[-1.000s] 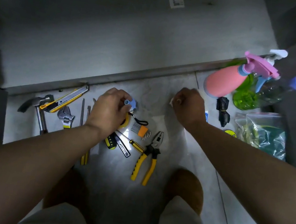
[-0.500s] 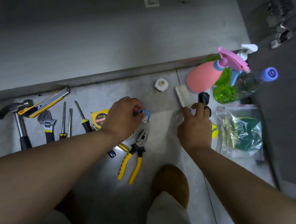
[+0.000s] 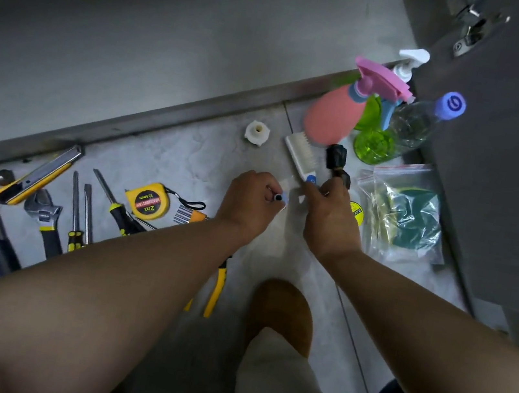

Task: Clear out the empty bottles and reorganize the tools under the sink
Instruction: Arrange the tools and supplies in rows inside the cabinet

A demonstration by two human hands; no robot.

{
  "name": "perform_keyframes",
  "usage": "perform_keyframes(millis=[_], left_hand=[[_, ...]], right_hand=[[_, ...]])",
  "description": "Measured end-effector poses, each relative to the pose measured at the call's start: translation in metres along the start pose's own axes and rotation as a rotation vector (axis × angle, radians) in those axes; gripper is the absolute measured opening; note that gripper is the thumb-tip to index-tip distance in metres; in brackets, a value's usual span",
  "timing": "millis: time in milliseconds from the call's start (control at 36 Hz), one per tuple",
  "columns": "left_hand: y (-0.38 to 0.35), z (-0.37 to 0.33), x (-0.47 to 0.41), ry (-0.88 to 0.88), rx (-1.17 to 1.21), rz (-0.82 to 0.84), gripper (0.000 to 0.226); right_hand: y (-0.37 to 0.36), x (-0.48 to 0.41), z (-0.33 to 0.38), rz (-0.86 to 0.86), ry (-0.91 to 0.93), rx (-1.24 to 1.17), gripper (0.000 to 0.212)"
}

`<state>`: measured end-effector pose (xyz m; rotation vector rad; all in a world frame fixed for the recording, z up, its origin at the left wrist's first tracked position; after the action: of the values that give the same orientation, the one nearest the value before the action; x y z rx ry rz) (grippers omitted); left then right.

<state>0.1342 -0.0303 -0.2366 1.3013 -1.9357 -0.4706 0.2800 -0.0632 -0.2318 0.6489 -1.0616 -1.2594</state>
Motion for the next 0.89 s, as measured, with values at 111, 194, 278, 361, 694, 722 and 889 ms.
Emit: perform_keyframes(millis=[111,194,278,361,694,722,889], left_hand=[[-0.001,0.002,-0.005,0.029,0.071,0.049,0.018],[0.016,0.009,-0.015,0.098,0.087,-0.013,0.018],[0.042,0.019,-0.031,0.189,0.042,-0.126,0.031],[0.045,0.031,-0.045,0.295,0.087,-0.025,0.056],[0.026,-0.001,-0.064,0.151,0.377,0.289,0.059],[0.024,-0.001,-0.065,0.154,0.414,0.303,0.065],[0.027,0.02,-0.062,0.191,0.415,0.279,0.069]], right_hand=[[0.005,0.002,-0.009,-0.02,-0.053,0.02,0.054],[0.007,0.006,-0.012,-0.044,-0.059,0.06,0.052],[0.007,0.009,-0.013,-0.051,-0.065,0.071,0.049],[0.007,0.013,-0.012,-0.057,-0.104,0.084,0.045],[-0.009,-0.002,0.043,-0.06,0.014,-0.281,0.043],[-0.013,-0.006,0.043,-0.032,-0.008,-0.286,0.038],[-0.005,-0.027,0.04,-0.033,-0.031,-0.273,0.033]])
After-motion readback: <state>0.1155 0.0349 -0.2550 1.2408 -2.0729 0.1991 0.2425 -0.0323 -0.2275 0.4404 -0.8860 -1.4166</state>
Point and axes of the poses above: each hand's wrist, its own x-axis away from the middle knuckle, its own y-axis out of the back of the hand, z = x × y, the point moved 9 cm from there along -x, towards the middle knuckle, and after that the axes turned 10 degrees about -x, right-handed, at the moved point
